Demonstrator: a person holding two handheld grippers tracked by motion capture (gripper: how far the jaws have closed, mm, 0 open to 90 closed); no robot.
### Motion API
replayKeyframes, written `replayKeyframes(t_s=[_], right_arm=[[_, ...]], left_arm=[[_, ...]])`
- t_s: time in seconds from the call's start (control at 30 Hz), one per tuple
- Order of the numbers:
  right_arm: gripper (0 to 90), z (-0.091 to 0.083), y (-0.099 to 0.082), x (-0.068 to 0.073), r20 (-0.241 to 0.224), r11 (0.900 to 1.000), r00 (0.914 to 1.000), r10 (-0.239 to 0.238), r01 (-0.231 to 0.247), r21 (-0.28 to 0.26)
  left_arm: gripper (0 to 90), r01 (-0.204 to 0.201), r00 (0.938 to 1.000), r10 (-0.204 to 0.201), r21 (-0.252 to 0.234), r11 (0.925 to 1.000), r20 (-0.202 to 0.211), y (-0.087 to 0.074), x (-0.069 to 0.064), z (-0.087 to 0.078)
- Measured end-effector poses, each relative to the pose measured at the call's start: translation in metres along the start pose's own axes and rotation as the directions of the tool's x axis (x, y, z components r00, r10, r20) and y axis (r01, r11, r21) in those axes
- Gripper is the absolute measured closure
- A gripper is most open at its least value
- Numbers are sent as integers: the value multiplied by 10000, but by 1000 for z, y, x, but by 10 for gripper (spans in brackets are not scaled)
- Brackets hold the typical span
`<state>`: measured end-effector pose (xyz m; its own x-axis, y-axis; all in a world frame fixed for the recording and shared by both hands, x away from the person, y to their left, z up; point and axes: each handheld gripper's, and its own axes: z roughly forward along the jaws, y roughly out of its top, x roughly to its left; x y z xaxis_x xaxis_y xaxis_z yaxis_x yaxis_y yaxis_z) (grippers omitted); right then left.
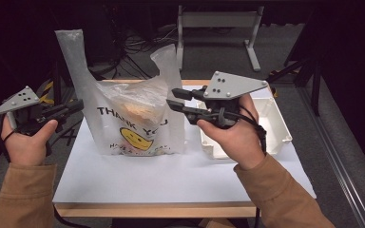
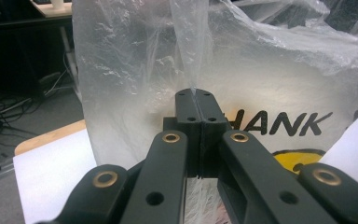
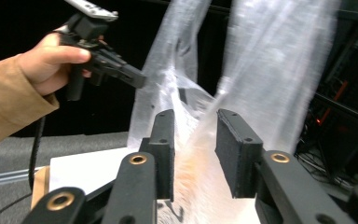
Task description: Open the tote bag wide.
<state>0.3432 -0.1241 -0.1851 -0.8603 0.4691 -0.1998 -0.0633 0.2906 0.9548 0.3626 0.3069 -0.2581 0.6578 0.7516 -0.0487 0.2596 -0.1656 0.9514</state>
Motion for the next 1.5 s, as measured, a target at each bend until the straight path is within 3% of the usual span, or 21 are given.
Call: replayKeyframes(t_s=[0.03,0.07,0.17,0.27,0.37,0.47,0.73,1.07,1.1,1.27,1.3,1.33,1.5], right_arm=[[584,-3,-3,-5,329,9999,9994,100,-100,-9],[584,-3,-3,-5,329,9999,9994,100,-100,-9],[408,1,-10,-10,807,9996,9967,124,-145,261],[473,12,-18,-11,230,9971,9990,395,-409,636],[751,17,-20,-11,-263,9943,9989,380,-352,1007],[900,20,-23,-13,-530,9911,9967,611,-543,1213],[900,30,-49,-19,-404,9751,9936,1058,-957,2002],[900,45,-90,-33,-40,9415,9839,1786,-1697,2912],[900,45,-90,-33,-40,9415,9839,1786,-1697,2912],[900,50,-107,-39,49,9261,9768,2141,-2046,3170],[900,52,-114,-41,114,9193,9750,2220,-2132,3307],[900,52,-114,-41,114,9193,9750,2220,-2132,3307],[900,59,-138,-43,182,8925,9663,2569,-2445,3789]], left_arm=[[900,-23,10000,23,-7,10000,-12,0,0,0],[900,-46,10000,46,1,10000,-19,0,0,-1],[899,-57,10000,57,10,10000,17,0,-1,-3],[899,-100,9999,100,42,9999,41,1,-2,-2],[900,-183,9998,182,126,9998,56,0,-2,-2],[900,-160,9999,159,216,9996,66,-6,-1,-4],[900,268,9996,-274,740,9969,66,-35,6,-1],[900,763,9970,-777,1549,9850,30,-70,13,11],[900,763,9970,-777,1549,9850,30,-70,13,11],[900,989,9949,-1011,1852,9777,28,-83,16,13],[900,1016,9946,-1036,1924,9761,3,-85,17,13],[900,1072,9939,-1099,2033,9732,18,-88,18,14],[900,1254,9917,-1287,2579,9580,-43,-108,21,21]])
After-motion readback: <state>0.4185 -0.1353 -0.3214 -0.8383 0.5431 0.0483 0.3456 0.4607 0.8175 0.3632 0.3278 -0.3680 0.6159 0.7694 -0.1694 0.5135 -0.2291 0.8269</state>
